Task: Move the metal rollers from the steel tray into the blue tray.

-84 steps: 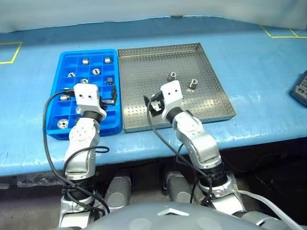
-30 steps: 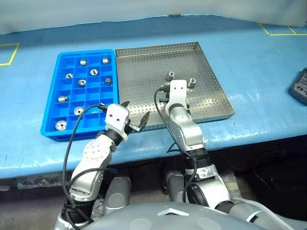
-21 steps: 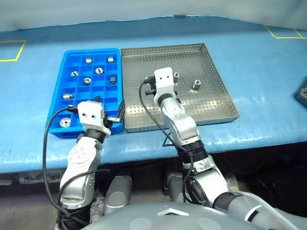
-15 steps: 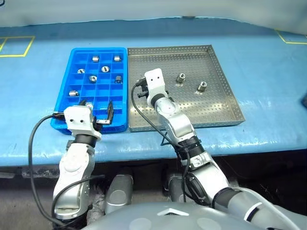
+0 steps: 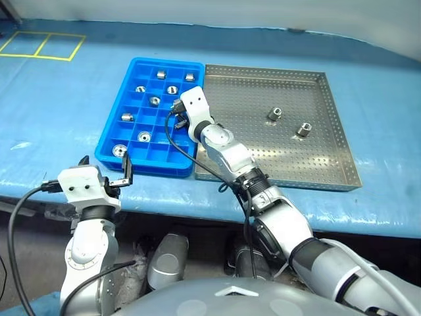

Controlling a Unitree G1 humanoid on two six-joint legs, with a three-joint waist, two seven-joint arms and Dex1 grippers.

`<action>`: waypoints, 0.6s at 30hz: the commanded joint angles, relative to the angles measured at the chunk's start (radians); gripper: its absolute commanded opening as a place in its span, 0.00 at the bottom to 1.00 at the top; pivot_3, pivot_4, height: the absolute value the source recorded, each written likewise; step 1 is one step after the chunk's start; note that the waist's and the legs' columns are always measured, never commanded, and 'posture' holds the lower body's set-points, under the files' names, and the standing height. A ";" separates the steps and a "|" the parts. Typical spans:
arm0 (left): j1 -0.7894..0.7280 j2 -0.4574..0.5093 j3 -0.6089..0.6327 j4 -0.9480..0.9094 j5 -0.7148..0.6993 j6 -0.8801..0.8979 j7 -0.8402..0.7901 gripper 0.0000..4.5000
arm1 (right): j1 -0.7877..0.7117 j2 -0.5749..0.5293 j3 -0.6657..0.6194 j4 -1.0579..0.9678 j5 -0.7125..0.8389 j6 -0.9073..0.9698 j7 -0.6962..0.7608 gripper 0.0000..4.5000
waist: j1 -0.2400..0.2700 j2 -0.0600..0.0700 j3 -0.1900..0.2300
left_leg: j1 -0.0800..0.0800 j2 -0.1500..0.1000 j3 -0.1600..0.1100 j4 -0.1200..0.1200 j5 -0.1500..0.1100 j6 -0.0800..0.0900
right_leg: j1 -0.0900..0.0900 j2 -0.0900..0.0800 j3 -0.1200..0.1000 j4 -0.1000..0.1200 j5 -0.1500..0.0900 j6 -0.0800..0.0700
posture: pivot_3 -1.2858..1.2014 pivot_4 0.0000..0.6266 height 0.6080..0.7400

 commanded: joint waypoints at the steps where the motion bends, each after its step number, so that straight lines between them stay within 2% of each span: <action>1: 0.009 -0.001 -0.003 -0.056 0.022 -0.023 0.009 1.00 | -0.135 0.198 -0.012 0.072 0.024 -0.065 0.020 0.17 | 0.020 0.000 0.000 | 0.000 0.000 0.000 0.000 0.000 0.000 | -0.001 0.000 0.000 0.000 0.000 0.000 | 0.76 0.24 1.00; 10: 0.006 -0.004 -0.013 -0.041 0.023 -0.033 0.000 1.00 | -0.186 0.188 -0.030 0.227 0.032 -0.090 0.015 0.17 | 0.106 0.000 0.000 | -0.005 0.001 0.002 0.000 -0.001 -0.002 | -0.007 0.001 0.000 0.000 0.000 0.000 | 0.75 0.24 1.00; 18: -0.044 0.006 -0.029 -0.003 0.012 -0.025 -0.029 1.00 | -0.145 0.158 -0.069 0.135 0.059 -0.052 -0.026 0.73 | 0.133 0.000 0.000 | -0.008 0.001 0.002 0.000 -0.002 -0.004 | -0.010 0.001 0.000 0.000 0.000 0.000 | 0.72 0.24 1.00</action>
